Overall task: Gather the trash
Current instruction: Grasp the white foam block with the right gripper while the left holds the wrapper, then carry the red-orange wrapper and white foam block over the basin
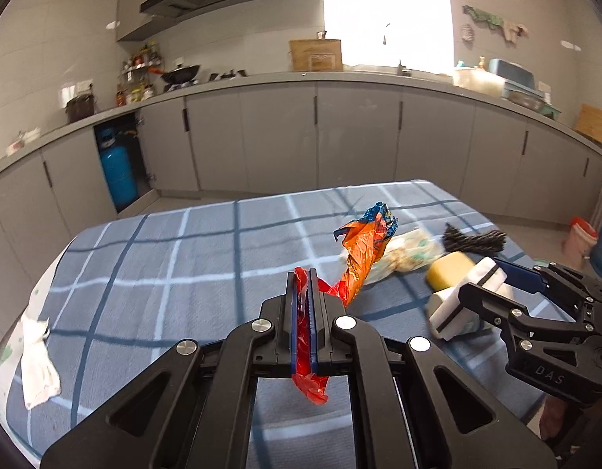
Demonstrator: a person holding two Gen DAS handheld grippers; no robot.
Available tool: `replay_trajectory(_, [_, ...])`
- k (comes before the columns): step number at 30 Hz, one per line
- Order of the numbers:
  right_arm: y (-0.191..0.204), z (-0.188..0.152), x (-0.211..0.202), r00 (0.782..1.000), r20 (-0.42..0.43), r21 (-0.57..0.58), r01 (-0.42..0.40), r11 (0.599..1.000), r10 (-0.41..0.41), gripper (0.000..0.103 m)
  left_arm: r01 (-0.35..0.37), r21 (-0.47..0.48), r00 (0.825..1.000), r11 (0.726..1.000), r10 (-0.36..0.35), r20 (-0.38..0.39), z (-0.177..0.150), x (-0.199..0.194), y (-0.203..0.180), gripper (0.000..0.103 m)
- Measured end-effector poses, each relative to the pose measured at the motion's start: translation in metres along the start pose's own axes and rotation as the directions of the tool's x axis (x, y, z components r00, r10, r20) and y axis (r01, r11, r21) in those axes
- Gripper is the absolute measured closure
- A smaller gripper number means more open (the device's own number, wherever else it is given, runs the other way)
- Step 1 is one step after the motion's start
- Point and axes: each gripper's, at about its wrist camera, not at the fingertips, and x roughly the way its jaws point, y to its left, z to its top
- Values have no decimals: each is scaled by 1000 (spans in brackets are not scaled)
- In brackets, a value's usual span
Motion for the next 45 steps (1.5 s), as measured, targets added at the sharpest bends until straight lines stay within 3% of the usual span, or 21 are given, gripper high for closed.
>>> replay_trajectory(12, [-92,0,-36,984,47,144,162,976,-170,51,134,132,990,982,-140,33,32,12,-87,98])
replay_trajectory(27, [-185,-17,-65,938,36,283,320,904,-344,51,304,237,950,923,-312,-5,52,39,-197,98])
replay_trajectory(45, [-265,-44,-93,882,-6,390,435,811,-471,51,410,310,910,858,-407,-75,58,70,-286,98])
